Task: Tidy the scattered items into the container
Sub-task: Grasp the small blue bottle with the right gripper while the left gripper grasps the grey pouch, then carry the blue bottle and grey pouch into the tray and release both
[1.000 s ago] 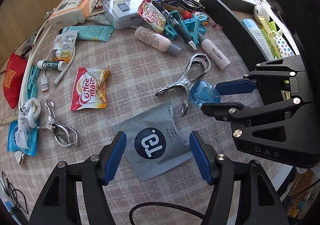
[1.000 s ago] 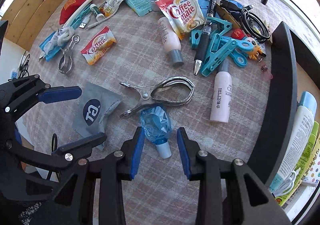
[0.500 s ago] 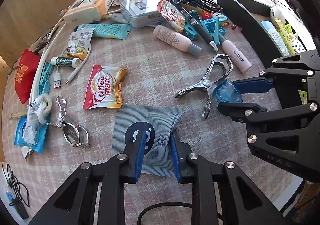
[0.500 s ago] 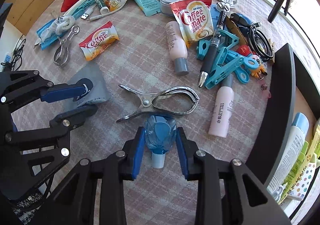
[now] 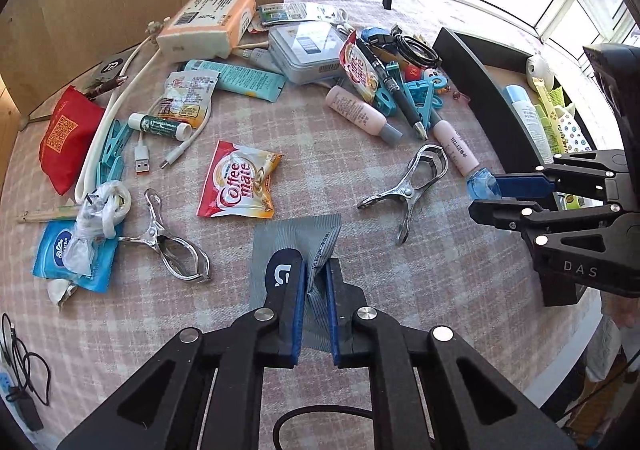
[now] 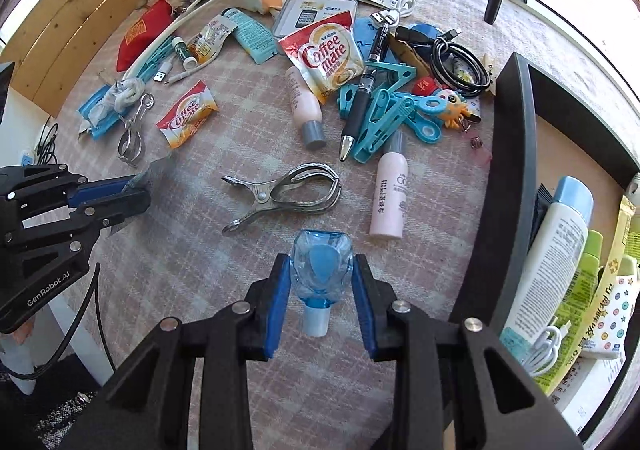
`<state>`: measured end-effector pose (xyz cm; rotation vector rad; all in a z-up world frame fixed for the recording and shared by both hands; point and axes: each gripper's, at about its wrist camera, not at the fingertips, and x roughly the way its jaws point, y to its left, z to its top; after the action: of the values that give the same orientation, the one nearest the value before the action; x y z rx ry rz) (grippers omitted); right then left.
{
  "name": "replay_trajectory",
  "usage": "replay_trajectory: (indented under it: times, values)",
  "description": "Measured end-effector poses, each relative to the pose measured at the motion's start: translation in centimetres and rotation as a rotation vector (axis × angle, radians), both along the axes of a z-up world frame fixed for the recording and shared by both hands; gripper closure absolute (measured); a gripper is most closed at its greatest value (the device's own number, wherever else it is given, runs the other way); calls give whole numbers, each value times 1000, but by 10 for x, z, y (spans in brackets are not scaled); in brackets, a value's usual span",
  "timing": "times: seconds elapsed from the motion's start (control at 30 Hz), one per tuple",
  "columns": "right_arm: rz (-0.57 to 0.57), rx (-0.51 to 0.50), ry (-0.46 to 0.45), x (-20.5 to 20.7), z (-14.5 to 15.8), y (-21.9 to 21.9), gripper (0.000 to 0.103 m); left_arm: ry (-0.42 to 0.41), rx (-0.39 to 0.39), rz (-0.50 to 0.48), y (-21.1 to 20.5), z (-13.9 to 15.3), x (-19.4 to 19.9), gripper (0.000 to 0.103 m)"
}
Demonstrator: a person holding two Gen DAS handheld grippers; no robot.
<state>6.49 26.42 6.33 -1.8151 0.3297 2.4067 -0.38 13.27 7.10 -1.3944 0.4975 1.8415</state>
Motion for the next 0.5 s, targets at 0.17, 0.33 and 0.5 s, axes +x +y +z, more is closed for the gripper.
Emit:
replay_trajectory:
  times: [0.17,0.33,0.5]
  values:
    - [-72,10,46,17,24,27,73,-15,53,10,3,24,-17,94]
    - [-145,45,86,25,48,58,73,-9,115,-17,41,51,-17,94]
    - [-215,90,110,28,60,101,73,-41,207,-81,98,77,-10,94]
